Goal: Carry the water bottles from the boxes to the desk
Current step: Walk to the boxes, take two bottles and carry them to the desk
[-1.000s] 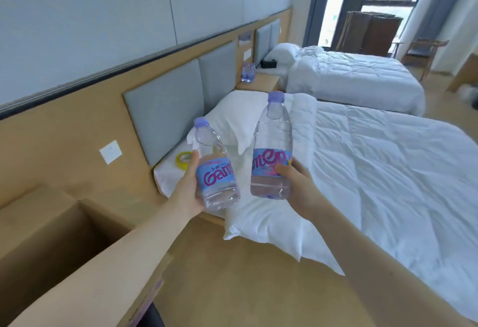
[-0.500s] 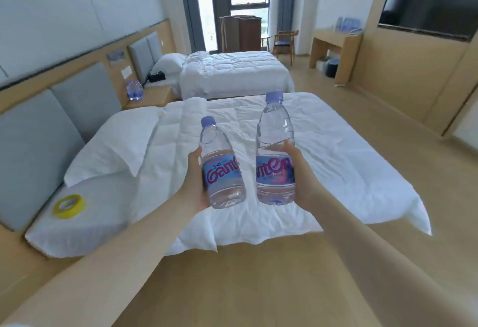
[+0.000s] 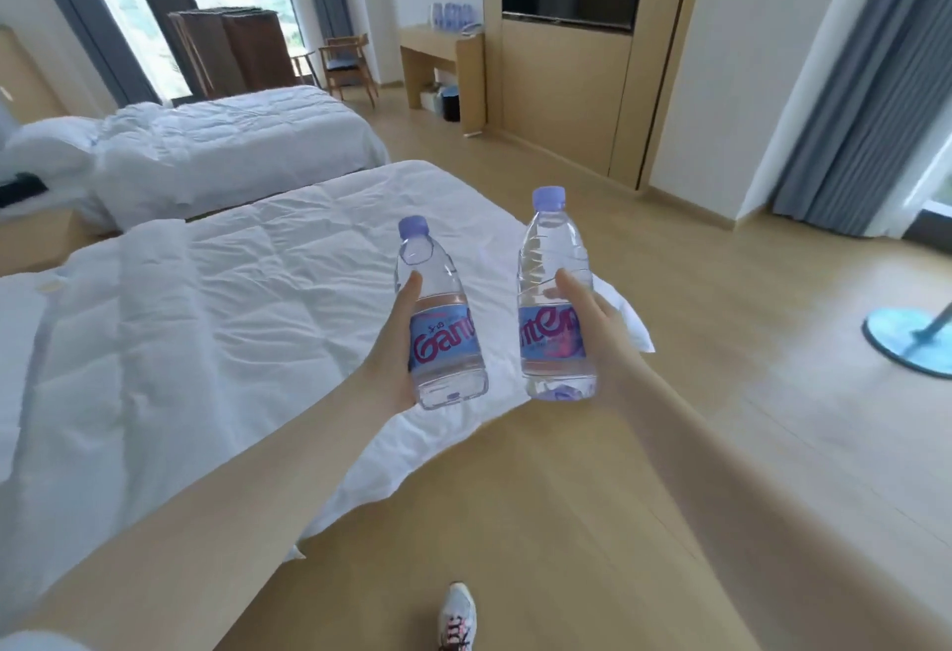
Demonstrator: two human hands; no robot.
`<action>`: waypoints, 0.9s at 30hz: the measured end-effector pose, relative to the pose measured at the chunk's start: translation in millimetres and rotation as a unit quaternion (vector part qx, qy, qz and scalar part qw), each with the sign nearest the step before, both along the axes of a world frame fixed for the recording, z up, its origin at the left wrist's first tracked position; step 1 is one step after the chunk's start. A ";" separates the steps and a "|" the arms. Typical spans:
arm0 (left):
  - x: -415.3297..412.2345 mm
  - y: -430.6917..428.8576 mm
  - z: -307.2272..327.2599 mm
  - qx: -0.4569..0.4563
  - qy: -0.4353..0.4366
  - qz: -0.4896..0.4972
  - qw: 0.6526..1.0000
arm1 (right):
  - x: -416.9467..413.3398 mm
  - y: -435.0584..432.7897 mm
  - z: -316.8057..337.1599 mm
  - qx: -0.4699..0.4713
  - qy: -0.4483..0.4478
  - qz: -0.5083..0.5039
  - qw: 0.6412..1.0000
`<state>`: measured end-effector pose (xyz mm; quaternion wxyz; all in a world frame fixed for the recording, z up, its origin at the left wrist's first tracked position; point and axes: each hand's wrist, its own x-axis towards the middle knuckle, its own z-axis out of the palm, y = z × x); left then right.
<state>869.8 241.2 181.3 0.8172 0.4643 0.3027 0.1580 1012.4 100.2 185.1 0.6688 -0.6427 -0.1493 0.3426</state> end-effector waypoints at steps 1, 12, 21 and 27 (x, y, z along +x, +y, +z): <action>9.6 3.0 -2.7 0.000 -0.002 -0.010 1.000 | 7.5 1.7 -2.1 -0.005 0.003 -0.009 1.000; 116.8 109.8 -23.4 0.054 0.034 -0.088 0.994 | 105.1 86.9 -16.9 -0.039 0.004 -0.058 0.998; 223.4 162.0 -39.7 0.015 0.008 -0.168 0.986 | 185.3 118.5 -18.0 -0.075 0.012 -0.128 0.989; 291.0 140.6 -42.9 -0.029 -0.003 -0.230 0.973 | 239.9 93.7 -17.0 -0.067 0.014 -0.160 0.985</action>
